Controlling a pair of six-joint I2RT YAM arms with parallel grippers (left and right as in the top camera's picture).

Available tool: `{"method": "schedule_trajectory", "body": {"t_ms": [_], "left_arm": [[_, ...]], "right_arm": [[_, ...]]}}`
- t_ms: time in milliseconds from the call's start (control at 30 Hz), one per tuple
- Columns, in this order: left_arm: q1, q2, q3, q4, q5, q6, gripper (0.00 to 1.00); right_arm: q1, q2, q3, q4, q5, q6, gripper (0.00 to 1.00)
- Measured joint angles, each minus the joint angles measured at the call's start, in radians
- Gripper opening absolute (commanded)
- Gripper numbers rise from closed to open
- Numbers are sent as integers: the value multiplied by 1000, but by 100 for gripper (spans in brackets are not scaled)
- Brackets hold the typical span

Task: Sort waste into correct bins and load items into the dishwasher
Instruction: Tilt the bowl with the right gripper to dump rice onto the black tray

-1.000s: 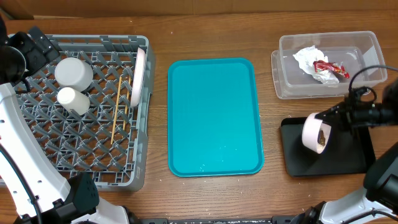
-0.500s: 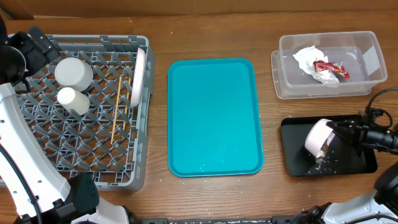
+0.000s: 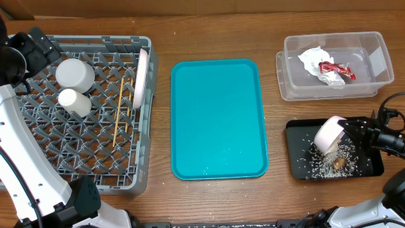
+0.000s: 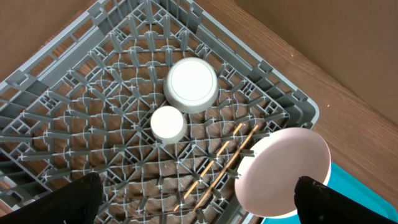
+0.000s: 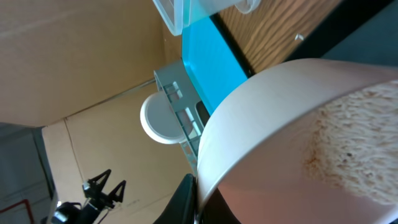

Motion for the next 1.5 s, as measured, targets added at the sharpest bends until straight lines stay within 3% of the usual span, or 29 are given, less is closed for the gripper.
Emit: {"method": "schedule_trajectory", "body": {"t_ms": [1500], "left_arm": [[0, 0, 0, 0, 0, 0, 100]], "right_arm": [[33, 0, -45, -89, -206, -12, 4]]}}
